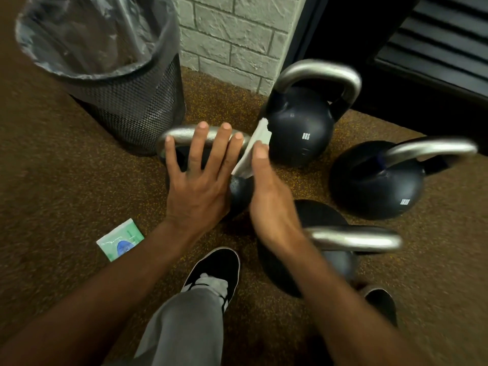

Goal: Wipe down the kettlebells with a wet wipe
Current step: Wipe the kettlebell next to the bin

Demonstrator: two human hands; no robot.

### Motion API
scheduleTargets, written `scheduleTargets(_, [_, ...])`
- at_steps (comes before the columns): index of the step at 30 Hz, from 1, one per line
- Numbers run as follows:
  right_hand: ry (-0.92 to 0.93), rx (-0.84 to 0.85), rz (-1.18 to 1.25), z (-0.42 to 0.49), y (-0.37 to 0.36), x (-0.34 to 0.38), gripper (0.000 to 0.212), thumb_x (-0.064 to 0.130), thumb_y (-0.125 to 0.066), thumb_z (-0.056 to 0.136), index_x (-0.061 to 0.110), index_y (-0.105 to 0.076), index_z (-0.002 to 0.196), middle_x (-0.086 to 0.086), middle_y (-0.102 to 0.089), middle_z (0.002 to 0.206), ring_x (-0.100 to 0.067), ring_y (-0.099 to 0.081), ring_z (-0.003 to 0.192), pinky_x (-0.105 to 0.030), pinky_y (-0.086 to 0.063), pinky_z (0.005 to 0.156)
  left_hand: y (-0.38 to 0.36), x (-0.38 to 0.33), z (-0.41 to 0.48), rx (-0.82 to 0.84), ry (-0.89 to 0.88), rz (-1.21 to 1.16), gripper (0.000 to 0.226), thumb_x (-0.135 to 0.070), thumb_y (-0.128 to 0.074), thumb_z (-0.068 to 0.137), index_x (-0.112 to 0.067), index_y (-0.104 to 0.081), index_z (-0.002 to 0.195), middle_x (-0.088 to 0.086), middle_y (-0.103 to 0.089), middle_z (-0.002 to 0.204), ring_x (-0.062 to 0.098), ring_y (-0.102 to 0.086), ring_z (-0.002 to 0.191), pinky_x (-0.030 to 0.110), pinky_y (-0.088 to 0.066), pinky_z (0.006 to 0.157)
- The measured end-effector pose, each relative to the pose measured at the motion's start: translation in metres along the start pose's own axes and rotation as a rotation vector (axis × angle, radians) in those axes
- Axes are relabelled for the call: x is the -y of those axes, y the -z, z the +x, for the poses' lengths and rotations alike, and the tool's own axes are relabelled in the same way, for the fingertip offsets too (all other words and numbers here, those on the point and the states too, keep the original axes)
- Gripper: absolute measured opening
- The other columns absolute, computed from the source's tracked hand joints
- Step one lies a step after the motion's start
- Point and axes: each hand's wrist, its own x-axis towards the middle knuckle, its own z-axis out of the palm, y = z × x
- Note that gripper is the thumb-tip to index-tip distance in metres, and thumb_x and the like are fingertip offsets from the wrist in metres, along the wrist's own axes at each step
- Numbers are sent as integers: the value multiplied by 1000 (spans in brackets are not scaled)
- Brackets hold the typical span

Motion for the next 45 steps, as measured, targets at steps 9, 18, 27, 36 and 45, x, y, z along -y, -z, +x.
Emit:
scheduleTargets(9, [-47, -132, 203, 13, -40, -27, 76, 69, -5, 98, 29, 10, 161, 11, 13, 168, -2, 11, 153, -40, 1, 128, -6, 3, -1, -52, -14, 82, 66, -48, -42, 108, -14, -25, 162, 12, -32, 164, 38, -30, 150, 73, -31, 111])
scheduleTargets(18, [49, -163, -73, 42, -20, -9, 73, 62, -3, 101, 22, 1, 162, 4, 10, 170, -3, 15, 153, -36, 10, 126, -2, 6, -1, 4, -40, 4, 75, -56, -41, 104, -15, -20, 163, 11, -24, 167, 40, -25, 152, 74, -22, 114])
scheduleTargets(27, [102, -75, -72, 5, -35, -24, 88, 77, 0, 89, 26, 13, 160, 11, 20, 167, 7, 22, 148, -26, 10, 124, -2, 3, 2, -41, -18, 60, 66, -52, -46, 105, -15, -34, 159, 11, -37, 162, 39, -34, 148, 73, -32, 109])
scheduleTargets(36, [-12, -55, -24, 60, 8, -5, 71, 63, -5, 103, 28, -27, 160, 5, -20, 168, -12, -12, 156, -47, -7, 127, 7, 4, 0, 70, -42, -8, 65, -40, -31, 106, -14, -15, 164, 12, -20, 169, 41, -21, 153, 75, -22, 113])
scheduleTargets(45, [-11, -56, 63, 53, -4, -7, 86, 78, 0, 91, 33, -20, 161, 3, -17, 169, -15, -10, 156, -51, -9, 126, 8, 4, 2, 111, -55, -1, 78, -47, -39, 99, -15, -12, 164, 11, -16, 170, 40, -12, 154, 74, -15, 115])
